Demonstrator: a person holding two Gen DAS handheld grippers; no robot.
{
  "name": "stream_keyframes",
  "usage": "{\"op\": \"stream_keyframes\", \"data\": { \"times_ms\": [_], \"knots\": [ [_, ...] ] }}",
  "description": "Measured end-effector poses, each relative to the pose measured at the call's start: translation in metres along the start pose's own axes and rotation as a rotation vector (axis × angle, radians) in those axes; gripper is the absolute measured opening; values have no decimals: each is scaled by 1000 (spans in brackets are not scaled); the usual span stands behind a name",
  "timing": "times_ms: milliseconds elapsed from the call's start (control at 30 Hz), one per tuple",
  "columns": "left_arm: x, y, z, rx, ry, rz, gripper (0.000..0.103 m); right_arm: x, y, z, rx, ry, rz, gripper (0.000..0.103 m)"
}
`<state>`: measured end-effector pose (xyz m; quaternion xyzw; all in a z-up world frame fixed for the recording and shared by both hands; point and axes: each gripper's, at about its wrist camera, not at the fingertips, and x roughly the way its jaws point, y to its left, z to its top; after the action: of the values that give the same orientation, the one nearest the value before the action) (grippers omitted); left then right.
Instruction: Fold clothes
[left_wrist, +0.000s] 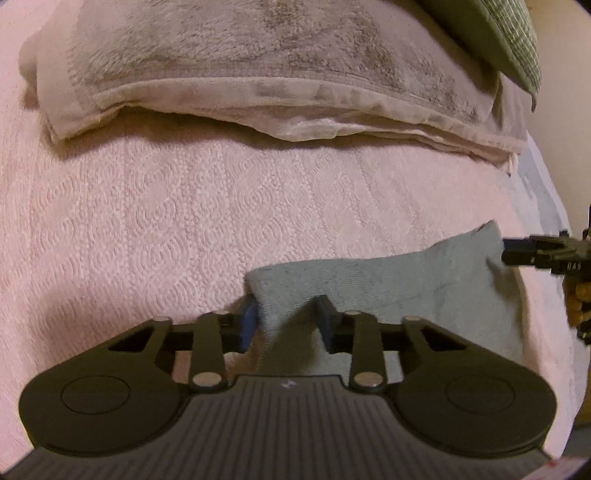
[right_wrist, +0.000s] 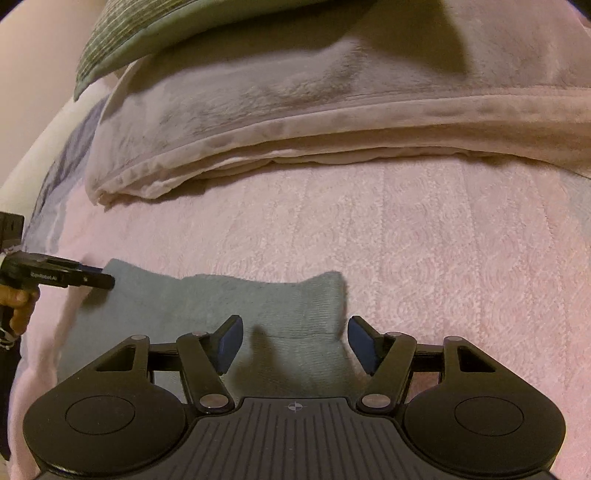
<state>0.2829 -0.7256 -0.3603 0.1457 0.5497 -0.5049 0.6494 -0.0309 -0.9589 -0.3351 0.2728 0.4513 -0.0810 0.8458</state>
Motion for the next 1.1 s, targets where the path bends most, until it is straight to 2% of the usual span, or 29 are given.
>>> {"op": "stream_keyframes", "data": {
  "times_ms": [67,133,200,267,333,367,400,533,667,767,867,1000,1100],
  "knots": [
    [-1,-3,0,23,-1,12,16,1,-3,2,-3,8,10,52],
    [-2,-5,0,34,-5,22,12,2,-1,7,-50,-17,-114,50],
    [-2,-7,0,41,-6,33,12,4,-10,10,30,-30,-52,50],
    [-1,-10,0,54,-7,46,12,8,-10,10,29,-9,-1,49],
    [0,-12,-1,61,-7,60,12,12,-2,9,-16,9,-10,30],
    [0,-14,-2,63,-9,68,11,12,0,8,-24,8,-50,13],
    [-1,-16,-3,66,-16,74,8,9,0,7,-12,-5,-49,11],
    [-22,-32,-7,103,-78,90,5,-16,13,5,-43,-67,-50,9],
    [-69,-57,-15,172,-165,80,5,-58,40,3,-94,-140,-27,8],
    [-118,-80,-37,220,-254,64,5,-102,68,-14,-146,-209,-13,8],
    [-171,-102,-76,268,-310,59,5,-153,94,-44,-210,-260,12,8],
    [-236,-131,-141,312,-337,86,5,-219,132,-106,-309,-298,40,8],
    [-277,-148,-203,324,-328,88,5,-261,156,-167,-363,-301,68,8]
  ]
}}
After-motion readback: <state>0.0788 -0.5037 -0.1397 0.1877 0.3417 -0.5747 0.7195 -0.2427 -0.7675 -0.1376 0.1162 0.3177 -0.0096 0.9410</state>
